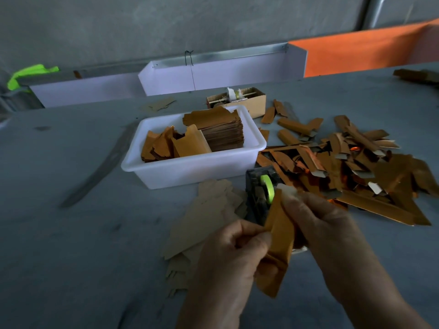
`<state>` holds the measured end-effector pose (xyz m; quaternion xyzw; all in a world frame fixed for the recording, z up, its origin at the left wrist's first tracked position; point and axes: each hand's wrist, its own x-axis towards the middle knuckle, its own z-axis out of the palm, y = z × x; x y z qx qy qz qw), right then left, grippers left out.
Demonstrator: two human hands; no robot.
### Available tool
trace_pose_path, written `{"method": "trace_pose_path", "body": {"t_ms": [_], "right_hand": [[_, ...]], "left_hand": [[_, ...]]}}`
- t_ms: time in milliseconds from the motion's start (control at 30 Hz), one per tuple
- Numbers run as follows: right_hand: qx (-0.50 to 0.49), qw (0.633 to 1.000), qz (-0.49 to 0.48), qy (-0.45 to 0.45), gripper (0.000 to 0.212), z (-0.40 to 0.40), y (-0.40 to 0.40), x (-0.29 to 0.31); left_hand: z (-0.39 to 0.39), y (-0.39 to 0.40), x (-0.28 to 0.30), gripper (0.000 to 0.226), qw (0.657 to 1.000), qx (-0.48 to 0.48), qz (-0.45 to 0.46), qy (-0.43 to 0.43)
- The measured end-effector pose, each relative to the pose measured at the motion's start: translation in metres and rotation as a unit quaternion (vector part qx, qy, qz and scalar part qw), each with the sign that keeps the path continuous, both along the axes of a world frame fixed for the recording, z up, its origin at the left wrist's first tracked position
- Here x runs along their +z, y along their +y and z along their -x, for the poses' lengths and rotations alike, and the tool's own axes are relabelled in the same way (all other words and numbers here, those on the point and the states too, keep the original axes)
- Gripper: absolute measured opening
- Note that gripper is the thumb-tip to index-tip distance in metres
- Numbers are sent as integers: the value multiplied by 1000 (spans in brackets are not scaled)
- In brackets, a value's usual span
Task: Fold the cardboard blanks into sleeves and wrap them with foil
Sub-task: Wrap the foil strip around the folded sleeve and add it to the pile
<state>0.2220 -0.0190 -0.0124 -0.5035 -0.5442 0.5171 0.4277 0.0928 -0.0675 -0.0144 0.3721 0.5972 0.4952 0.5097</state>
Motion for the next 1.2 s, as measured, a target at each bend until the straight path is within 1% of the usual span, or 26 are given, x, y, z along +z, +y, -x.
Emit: {"method": "trace_pose_path", "body": {"t_ms": [33,67,133,167,200,267,400,533,633,733,833,900,1000,1033,1067,1100,1200], "right_hand": [[-23,1000,-12,-14,48,-5,3,1],[-47,999,-19,-20,46,-11,6,2],[-77,997,-13,-26,27,-24,14,1],[-79,996,-4,-36,17,-30,16,-2],[-72,996,7,-50,12,-34,17,-6],[-43,996,24,-73,12,-35,15,-16],[-16,995,39,-89,14,-24,13,-26],[2,991,16,-136,13,-15,16,-29],[-3,990,23,-141,11,-12,18,-30],[-4,990,26,-142,13,-11,20,-30],[-9,990,3,-140,14,-7,20,-28],[-24,993,-9,-113,13,-4,17,-28],[-36,997,47,41,15,-6,12,-26],[-38,996,55,63,17,-7,10,-25],[-42,996,51,55,16,-9,9,-26],[-44,998,38,23,16,-11,8,-27],[-50,991,-12,-127,14,-12,2,-29]], "left_hand": [[0,2,-3,22,1000,24,-4,3],[1,3,-6,24,999,53,-10,-1],[5,5,-10,26,994,107,-13,-21],[6,5,-11,27,991,127,-10,-34],[7,4,-13,28,989,141,-8,-48],[7,4,-15,27,986,154,-2,-66],[3,5,-15,18,989,131,0,-74],[-7,8,-23,20,994,108,9,-14],[-17,10,-26,18,996,91,14,7],[-23,11,-25,18,997,83,7,-1],[-25,12,-25,17,996,87,4,-10],[-25,12,-23,17,996,88,-1,-18],[-24,11,-22,18,996,82,-3,-29],[-24,11,-22,18,996,79,-1,-33],[-23,11,-23,18,996,78,-1,-37],[-22,11,-23,18,996,78,-3,-36],[-19,12,-25,18,996,80,-7,-26]]}}
